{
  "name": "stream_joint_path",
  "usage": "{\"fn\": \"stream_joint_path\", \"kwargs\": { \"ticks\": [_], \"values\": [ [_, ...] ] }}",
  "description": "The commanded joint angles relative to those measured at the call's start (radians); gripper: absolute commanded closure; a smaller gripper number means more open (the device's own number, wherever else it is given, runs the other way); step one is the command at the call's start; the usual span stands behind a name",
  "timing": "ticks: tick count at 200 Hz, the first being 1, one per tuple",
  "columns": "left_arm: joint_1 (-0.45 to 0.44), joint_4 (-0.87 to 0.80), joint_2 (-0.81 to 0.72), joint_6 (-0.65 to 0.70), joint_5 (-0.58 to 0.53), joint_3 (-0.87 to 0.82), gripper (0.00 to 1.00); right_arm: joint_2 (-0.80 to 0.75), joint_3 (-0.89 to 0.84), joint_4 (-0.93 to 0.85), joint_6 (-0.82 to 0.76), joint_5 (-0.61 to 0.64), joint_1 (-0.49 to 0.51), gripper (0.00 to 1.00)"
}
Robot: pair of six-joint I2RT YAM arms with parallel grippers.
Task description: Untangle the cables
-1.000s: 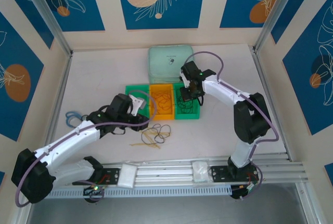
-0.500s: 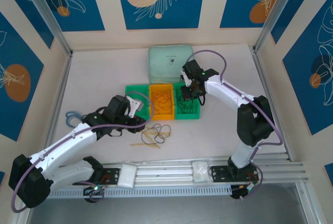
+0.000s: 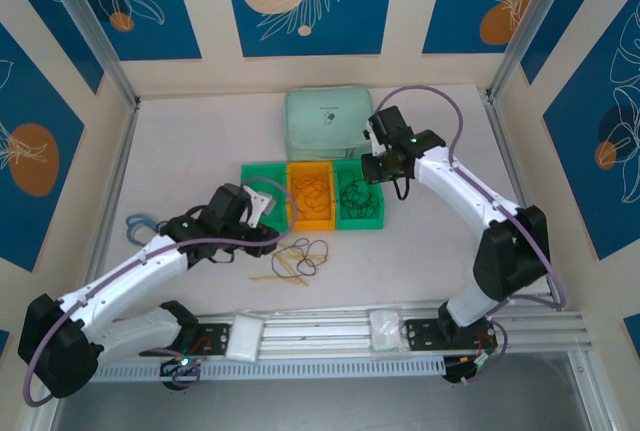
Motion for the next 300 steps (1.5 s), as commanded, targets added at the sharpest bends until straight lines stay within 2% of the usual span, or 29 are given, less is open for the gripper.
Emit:
{"fn": "stream_joint_path", "kwargs": {
  "ticks": [1,48,77,114,182,300],
  "values": [
    [0.004,0.004,0.006,0.013,0.02,0.006,0.65,-0.058,-0.034,-0.004,0.02,-0.059,-0.015,0.78],
    [-0.005,0.031,0.084,0.038,0.143,-0.015,0.63,-0.197,-0.182,0.053,0.049,-0.21,0.004,0.78],
    [-0.023,0.104,0.16,0.051,0.194,-0.019,0.61,-0.274,-0.307,0.108,0.105,-0.276,0.028,0.78],
    [-0.049,0.131,0.269,0.156,0.153,0.044,0.6,-0.317,-0.39,0.128,0.137,-0.28,0.049,0.78],
    [-0.061,0.056,0.467,0.267,0.084,0.168,0.6,-0.355,-0.397,0.131,0.127,-0.272,0.046,0.78],
    [-0.068,0.016,0.606,0.337,0.079,0.25,0.61,-0.364,-0.408,0.132,0.113,-0.273,0.022,0.78]
  ]
}}
